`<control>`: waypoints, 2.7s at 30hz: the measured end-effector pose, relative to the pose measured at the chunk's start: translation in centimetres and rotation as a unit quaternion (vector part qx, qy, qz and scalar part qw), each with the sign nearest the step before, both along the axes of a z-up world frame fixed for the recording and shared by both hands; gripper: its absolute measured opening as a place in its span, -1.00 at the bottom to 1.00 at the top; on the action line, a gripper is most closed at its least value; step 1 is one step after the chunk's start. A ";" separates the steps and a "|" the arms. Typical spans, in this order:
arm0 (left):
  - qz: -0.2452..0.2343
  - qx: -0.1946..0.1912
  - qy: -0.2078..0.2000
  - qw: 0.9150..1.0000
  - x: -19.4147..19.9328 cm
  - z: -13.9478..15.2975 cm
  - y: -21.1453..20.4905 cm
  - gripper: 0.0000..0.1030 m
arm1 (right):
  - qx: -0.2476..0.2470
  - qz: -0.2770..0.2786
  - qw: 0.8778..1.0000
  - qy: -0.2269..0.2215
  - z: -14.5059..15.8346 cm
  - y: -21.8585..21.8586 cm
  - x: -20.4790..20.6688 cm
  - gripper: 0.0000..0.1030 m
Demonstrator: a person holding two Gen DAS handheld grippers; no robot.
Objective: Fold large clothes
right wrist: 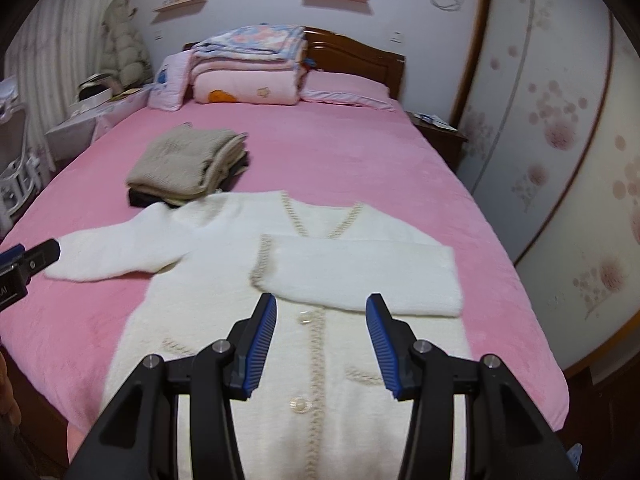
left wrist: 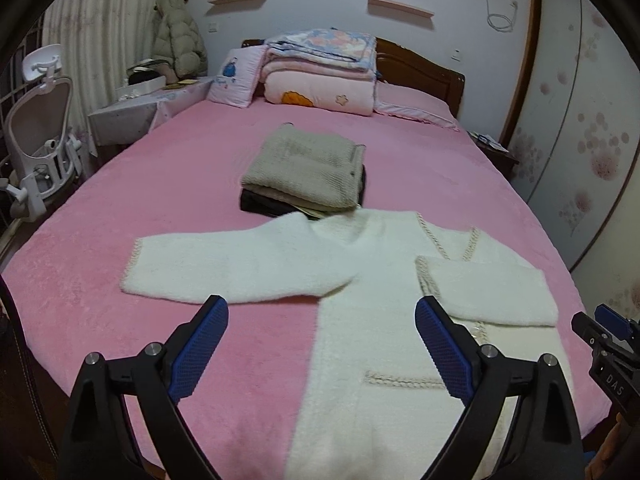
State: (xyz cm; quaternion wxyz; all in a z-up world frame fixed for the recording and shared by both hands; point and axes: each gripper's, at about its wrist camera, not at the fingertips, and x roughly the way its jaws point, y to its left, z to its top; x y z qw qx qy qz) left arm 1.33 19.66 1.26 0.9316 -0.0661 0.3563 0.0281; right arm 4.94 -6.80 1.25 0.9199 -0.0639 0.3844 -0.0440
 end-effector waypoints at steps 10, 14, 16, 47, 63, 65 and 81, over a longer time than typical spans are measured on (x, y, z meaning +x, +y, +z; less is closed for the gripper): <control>0.048 -0.010 0.013 0.999 -0.2 -2.4 5.4 0.83 | -0.018 0.053 0.998 0.032 -2.5 5.9 2.0 -0.09; 0.073 -0.021 0.032 0.997 0.5 -4.9 8.1 0.83 | -0.028 0.067 0.997 0.037 -3.3 8.0 3.0 -0.09; 0.085 -0.035 0.045 0.995 1.2 -6.6 9.7 0.83 | -0.031 0.072 0.996 0.036 -3.8 9.1 3.6 -0.09; 0.252 -0.289 0.081 0.920 15.0 -26.8 28.9 -0.70 | -0.010 0.121 0.985 0.121 -15.2 17.1 13.5 -0.09; 0.065 -0.101 -0.077 0.990 19.0 -7.9 9.2 -0.88 | 0.045 0.049 0.994 0.089 -12.8 8.6 13.6 -0.09; 0.000 -0.086 -0.087 0.992 19.7 -6.5 3.6 -0.88 | 0.051 0.026 0.995 0.079 -12.2 6.2 13.3 -0.09; -0.242 -0.094 0.103 0.960 23.6 -16.1 -18.3 0.18 | 0.081 -0.140 0.985 0.061 -11.8 -11.1 10.6 -0.09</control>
